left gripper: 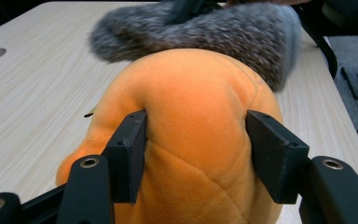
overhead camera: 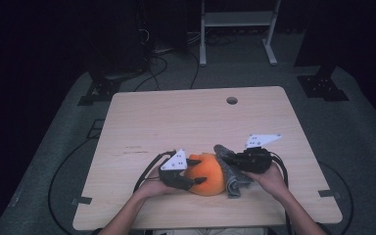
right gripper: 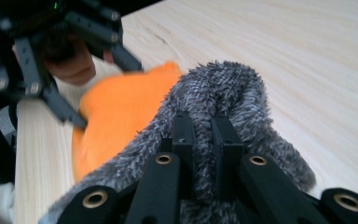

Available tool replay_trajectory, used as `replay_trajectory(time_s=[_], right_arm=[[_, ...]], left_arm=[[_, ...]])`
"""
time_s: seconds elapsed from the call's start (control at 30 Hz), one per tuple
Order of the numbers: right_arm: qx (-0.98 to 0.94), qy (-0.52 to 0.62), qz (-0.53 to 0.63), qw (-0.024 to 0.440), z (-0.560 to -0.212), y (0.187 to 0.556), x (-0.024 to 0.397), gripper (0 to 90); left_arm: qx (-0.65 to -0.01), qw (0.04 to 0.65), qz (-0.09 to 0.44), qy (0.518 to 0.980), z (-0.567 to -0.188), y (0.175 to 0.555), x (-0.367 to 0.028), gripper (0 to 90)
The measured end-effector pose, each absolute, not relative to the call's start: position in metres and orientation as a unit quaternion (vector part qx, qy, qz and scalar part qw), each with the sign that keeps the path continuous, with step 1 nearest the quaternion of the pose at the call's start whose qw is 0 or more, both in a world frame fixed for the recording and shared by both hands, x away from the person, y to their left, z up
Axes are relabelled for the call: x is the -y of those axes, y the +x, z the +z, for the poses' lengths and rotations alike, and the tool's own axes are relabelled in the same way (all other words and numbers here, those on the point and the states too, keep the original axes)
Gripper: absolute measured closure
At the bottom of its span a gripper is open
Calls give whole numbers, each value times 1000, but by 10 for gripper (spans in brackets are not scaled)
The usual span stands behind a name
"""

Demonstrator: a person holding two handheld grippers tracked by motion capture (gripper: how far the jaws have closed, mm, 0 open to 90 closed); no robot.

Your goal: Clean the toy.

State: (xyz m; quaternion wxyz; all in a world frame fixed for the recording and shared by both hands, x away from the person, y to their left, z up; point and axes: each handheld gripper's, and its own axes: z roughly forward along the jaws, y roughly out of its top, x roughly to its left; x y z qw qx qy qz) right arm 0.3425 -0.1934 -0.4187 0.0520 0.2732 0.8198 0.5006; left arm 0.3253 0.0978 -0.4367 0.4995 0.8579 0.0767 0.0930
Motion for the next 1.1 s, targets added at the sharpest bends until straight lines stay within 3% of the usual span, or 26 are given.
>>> replay_trajectory(time_s=[0.17,0.5,0.83,1.1], right_arm=[[-825,284,486,43,-427,351,189,818],[-830,319,456,37,-446,333,214,817],[-819,282,498,41,-428,317,206,818],[-827,314,464,44,-445,316,216,818]], left_arm=[[-92,504,80,855,-439,330,-104,417],[-140,512,54,846,-442,342,-111,417],[-174,510,53,841,-442,350,-106,414],[-193,508,50,838,-441,355,-106,395]])
